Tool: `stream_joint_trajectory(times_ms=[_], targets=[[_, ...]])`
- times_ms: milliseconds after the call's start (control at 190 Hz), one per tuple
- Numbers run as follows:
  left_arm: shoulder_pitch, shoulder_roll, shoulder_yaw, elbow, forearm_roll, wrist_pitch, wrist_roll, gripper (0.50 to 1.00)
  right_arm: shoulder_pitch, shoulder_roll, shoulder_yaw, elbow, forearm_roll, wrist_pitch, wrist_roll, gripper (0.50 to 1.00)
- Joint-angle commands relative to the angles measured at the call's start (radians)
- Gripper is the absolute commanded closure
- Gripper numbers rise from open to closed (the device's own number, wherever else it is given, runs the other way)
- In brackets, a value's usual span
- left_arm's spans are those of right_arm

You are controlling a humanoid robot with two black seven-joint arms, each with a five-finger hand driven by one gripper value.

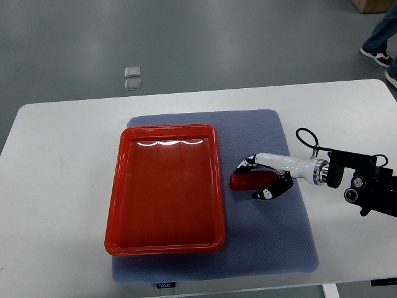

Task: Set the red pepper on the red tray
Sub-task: 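Lift the red pepper with the right hand above the tray, then lower the held pepper into the tray with the right hand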

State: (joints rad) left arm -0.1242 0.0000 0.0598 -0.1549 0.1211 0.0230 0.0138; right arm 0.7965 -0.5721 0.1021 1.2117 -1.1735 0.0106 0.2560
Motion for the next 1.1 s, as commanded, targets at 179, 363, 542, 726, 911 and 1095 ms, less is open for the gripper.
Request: stream_joint_trajectory(times_ms=[179,363,542,726,911,1095], targets=[[0.0,0.0,0.002,0.0,0.0,0.002,0.0,0.5,0.003,-0.002,-0.007,-0.008,-0.034,-0.014,0.012,1.0],[0.0,0.0,0.0,0.0,0.0,0.0,0.0,0.5,0.041,-0.037,-0.002,-0.006,-0.037,-0.014,0.012,1.0],[0.0,0.0,0.002,0.0,0.0,0.002,0.0,0.5,0.11,-0.08,-0.001,0.002,-0.026,0.014,0.012,1.0],[0.0,0.0,0.002,0.0,0.0,0.002,0.0,0.5,0.25,-0.095,0.016,0.028,-0.006,0.095,0.006,1.0],[-0.002,0.0,0.002,0.0,0.0,0.002,0.0,0.5,0.398,0.038,-0.015,-0.003,0.109,0.117,-0.003,1.0],[-0.002,0.0,0.0,0.0,0.0,0.0,0.0,0.5,0.501,0.302,-0.134,-0.199,0.153,0.114,-0.004,1.0]])
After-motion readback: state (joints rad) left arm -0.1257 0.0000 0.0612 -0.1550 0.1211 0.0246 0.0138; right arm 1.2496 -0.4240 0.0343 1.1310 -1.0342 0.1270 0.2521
